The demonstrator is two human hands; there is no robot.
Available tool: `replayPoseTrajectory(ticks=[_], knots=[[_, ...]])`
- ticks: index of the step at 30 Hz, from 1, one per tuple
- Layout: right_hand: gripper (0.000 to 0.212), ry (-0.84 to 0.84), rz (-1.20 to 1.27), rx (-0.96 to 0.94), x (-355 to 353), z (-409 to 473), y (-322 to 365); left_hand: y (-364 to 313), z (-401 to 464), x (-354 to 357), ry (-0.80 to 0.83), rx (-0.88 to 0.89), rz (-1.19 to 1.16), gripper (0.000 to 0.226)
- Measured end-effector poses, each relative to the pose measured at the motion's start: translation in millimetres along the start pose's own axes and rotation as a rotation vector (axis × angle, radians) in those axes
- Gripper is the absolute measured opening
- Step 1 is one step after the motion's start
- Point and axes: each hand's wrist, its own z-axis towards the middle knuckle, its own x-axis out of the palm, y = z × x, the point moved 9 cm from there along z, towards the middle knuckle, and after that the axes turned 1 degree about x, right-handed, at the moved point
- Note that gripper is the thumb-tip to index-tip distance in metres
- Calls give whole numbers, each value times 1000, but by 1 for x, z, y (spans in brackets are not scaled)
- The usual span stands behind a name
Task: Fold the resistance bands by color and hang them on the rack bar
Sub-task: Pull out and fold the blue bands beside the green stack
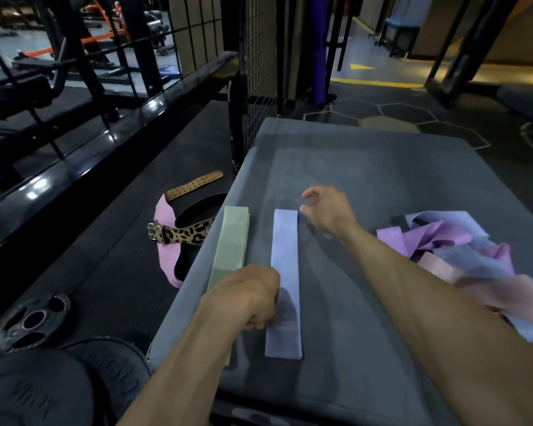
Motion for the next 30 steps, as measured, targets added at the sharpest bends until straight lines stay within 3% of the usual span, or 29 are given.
replayPoseTrajectory(ticks=[2,5,8,13,15,20,26,30], knots=[[25,-100,-126,-25,-40,-3,-14,-8,-3,-9,-79,50,25,14],[40,-172,-508,-30,-100,-10,-52,-20,-7,-17,-143,109,-9,11],[45,-49,-814,79,-127,-16,-108,-26,-7,-14,-130,124,-46,10],[33,-7,-933,163,-138,-25,-144,-35,-7,-17,-139,134,-7,13],[30,-58,-817,182,-142,-26,-146,-42,-9,-22,-169,146,7,14],[26,-381,-133,218,-205,-46,-131,-60,-10,-31,-256,203,-34,11],[27,-585,321,-84,-286,-99,-72,-87,-20,-44,-430,317,-138,9],[25,-633,572,-136,-326,-125,-42,-105,-40,-59,-593,430,-294,3]])
